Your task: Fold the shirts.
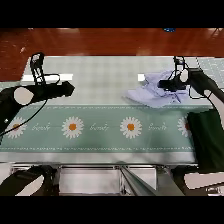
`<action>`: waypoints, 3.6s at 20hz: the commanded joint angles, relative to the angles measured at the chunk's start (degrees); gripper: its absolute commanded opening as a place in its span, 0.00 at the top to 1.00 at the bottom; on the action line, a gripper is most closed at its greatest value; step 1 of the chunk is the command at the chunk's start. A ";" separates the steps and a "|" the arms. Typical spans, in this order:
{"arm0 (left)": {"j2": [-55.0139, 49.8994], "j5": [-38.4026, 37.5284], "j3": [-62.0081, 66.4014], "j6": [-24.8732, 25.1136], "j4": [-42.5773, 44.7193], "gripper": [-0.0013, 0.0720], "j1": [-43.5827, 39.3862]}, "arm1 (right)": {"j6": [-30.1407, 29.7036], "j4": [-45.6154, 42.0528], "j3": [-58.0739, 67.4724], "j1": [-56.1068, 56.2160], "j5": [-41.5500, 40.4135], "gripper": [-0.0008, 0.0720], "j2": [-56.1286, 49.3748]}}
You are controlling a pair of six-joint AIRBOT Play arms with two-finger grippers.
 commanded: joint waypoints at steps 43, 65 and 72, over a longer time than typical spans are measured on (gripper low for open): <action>20.76 -18.10 -6.27 5.20 -5.90 0.29 17.46 | -10.14 31.61 21.92 28.00 11.63 0.43 1.09; -15.89 -5.68 -10.43 10.16 -30.21 0.29 6.49 | -10.97 32.92 -40.89 -13.73 9.05 0.44 41.35; -22.40 -14.88 -0.63 16.20 -30.16 0.96 6.58 | -10.99 37.81 -40.98 -6.73 4.50 0.44 32.94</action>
